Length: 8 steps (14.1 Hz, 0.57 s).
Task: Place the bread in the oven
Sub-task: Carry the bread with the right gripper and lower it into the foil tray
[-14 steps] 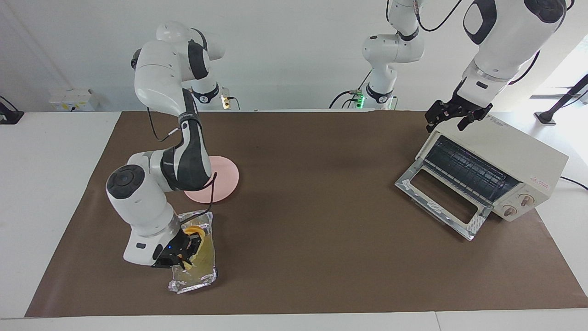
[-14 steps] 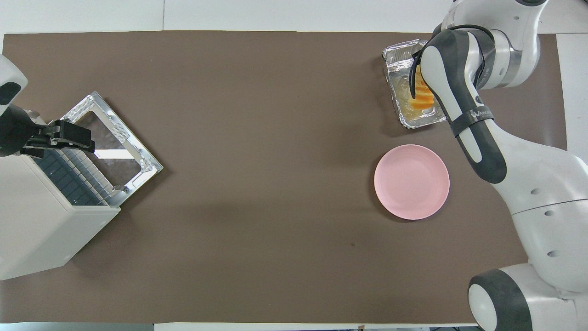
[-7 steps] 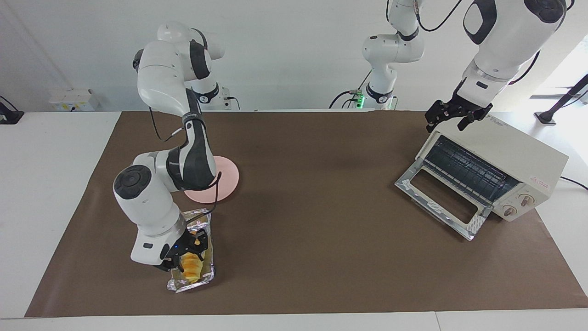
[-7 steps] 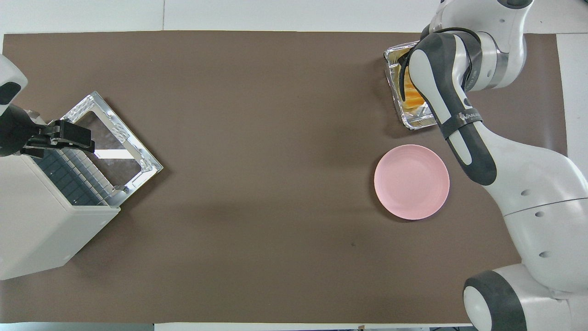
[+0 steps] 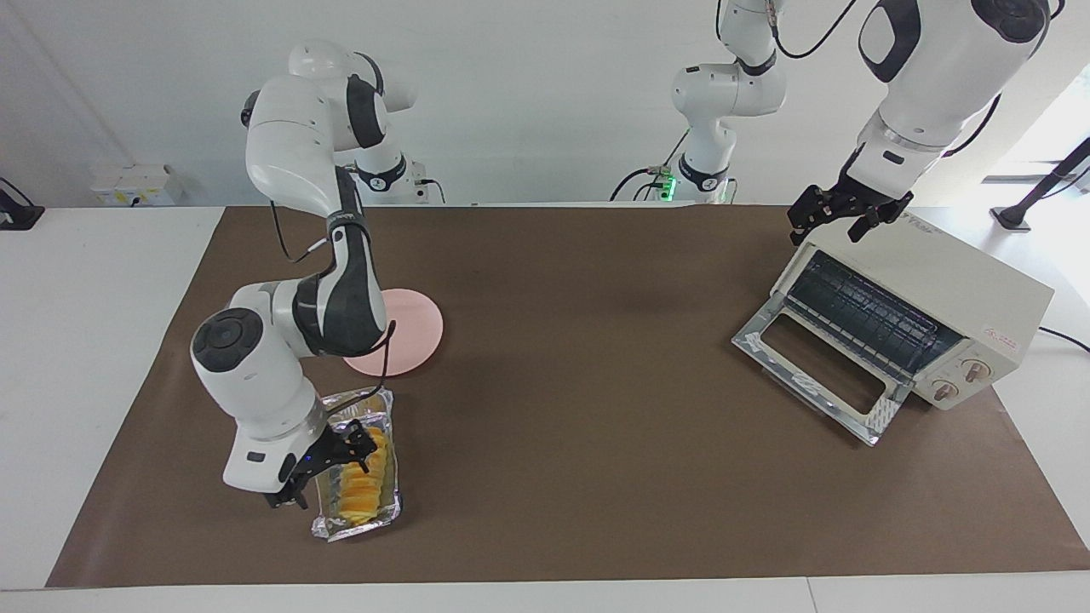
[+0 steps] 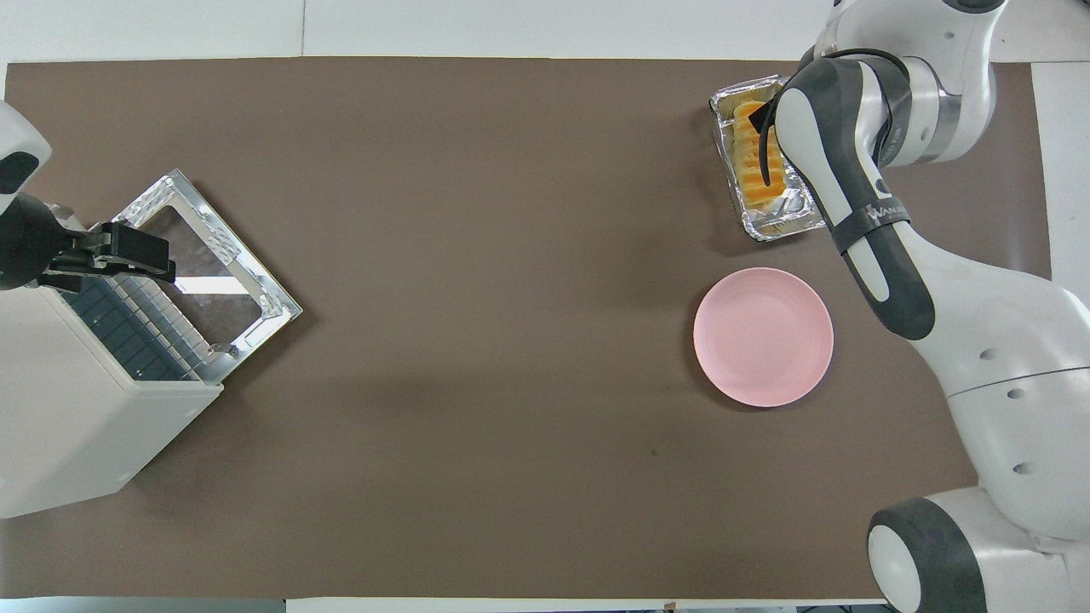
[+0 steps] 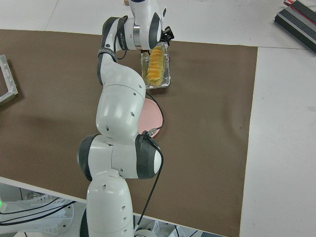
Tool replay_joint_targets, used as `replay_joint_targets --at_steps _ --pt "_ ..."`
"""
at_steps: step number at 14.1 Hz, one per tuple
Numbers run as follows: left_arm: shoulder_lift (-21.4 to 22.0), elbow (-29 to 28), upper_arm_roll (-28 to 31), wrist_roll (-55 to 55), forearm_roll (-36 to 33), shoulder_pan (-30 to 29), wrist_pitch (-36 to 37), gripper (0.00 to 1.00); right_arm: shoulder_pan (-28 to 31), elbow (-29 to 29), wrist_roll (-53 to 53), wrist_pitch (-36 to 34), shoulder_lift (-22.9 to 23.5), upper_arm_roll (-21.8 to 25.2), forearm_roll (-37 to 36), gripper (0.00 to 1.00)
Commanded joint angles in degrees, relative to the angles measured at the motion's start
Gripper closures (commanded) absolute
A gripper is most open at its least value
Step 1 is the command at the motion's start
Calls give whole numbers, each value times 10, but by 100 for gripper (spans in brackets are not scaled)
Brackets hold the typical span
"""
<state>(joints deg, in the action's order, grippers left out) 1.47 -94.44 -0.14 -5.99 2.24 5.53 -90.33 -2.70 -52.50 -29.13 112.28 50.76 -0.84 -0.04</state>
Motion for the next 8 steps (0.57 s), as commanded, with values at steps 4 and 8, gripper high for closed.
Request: replay_joint_targets --at_steps 4,8 --pt "5 1 2 -3 -7 3 7 0 8 -109 -15 86 -38 0 -24 0" --pt "5 1 2 -3 -7 3 7 0 20 -138 -15 102 -46 1 -25 5"
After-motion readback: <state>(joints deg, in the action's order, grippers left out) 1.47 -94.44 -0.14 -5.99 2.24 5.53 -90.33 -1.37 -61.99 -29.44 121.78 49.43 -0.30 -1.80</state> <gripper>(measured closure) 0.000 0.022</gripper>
